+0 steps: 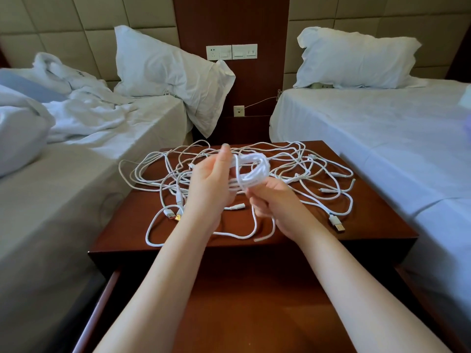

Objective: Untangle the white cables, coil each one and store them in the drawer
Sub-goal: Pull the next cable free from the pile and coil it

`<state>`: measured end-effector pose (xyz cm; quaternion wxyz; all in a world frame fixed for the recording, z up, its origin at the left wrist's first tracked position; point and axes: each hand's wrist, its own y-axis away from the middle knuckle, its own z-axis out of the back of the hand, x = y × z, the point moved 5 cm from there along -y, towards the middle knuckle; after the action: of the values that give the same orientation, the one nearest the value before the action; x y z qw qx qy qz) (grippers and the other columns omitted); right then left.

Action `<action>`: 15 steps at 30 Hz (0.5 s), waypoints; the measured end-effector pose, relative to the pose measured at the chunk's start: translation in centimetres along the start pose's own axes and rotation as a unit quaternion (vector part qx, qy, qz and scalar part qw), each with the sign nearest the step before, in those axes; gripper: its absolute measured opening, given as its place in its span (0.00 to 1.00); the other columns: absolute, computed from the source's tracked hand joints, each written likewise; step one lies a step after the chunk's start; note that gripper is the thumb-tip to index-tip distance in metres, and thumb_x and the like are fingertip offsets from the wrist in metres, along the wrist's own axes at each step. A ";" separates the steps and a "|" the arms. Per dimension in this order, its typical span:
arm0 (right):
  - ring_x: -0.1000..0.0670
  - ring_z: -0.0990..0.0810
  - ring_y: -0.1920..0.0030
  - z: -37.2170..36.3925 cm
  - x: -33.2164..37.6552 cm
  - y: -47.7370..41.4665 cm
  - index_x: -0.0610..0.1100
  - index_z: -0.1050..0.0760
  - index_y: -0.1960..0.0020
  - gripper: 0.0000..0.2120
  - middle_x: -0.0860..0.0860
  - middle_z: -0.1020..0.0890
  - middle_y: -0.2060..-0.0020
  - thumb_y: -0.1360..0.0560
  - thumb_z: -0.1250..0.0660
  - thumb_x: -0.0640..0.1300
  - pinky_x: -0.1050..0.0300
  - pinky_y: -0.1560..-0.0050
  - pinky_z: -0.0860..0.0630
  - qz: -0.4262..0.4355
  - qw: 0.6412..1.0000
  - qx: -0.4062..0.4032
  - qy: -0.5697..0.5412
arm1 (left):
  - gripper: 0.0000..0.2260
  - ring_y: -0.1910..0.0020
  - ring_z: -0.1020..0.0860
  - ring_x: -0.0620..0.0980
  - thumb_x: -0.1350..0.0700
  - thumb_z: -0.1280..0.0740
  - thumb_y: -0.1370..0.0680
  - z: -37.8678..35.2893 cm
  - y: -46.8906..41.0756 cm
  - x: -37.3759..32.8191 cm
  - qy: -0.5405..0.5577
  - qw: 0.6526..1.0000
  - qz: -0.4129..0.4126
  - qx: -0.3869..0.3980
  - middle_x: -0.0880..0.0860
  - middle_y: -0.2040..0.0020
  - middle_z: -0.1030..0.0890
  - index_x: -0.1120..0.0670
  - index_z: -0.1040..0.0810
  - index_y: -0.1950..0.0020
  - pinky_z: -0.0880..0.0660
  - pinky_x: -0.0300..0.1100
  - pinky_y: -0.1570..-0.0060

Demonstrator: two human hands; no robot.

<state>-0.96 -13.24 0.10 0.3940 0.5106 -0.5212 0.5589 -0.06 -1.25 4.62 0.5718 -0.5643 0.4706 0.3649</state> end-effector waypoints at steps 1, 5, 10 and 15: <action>0.55 0.41 0.76 0.4 0.5 0.1 0.48 0.22 0.65 0.10 0.53 0.34 0.77 0.26 0.35 0.41 0.62 0.73 0.45 0.012 1.000 -0.013 -0.022 | 0.18 0.79 0.36 0.43 0.50 0.43 0.18 -0.7 0.3 0.0 -0.024 0.999 0.000 0.034 0.48 0.77 0.32 0.58 0.25 0.63 0.40 0.35 0.78; 0.53 0.21 0.70 2.1 2.1 0.4 0.43 0.22 0.59 0.08 0.46 0.21 0.67 0.24 0.35 0.44 0.63 0.67 0.24 0.008 0.997 -0.069 -0.042 | 0.18 0.81 0.36 0.41 0.51 0.42 0.18 -2.6 1.4 -0.1 -0.089 0.986 0.016 0.140 0.45 0.79 0.30 0.54 0.24 0.65 0.40 0.35 0.77; 0.52 0.33 0.71 2.8 2.5 0.4 0.47 0.24 0.67 0.15 0.49 0.31 0.72 0.22 0.36 0.45 0.62 0.66 0.32 0.036 0.996 -0.029 -0.075 | 0.19 0.80 0.38 0.42 0.50 0.40 0.19 -3.0 2.3 -0.2 -0.152 0.961 0.030 0.227 0.45 0.78 0.33 0.51 0.25 0.69 0.41 0.34 0.77; 0.56 0.42 0.77 4.1 3.3 0.3 0.49 0.28 0.74 0.24 0.55 0.38 0.79 0.19 0.39 0.41 0.67 0.77 0.41 0.080 0.989 -0.118 -0.036 | 0.18 0.79 0.39 0.42 0.50 0.40 0.19 -4.1 3.2 -0.3 -0.234 0.930 0.009 0.283 0.47 0.76 0.34 0.53 0.26 0.69 0.41 0.32 0.77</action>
<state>-1.10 -17.67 3.02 0.3867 0.4367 -0.6364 0.5047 -3.71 -4.93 4.24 0.7983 -0.2739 0.4123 0.3430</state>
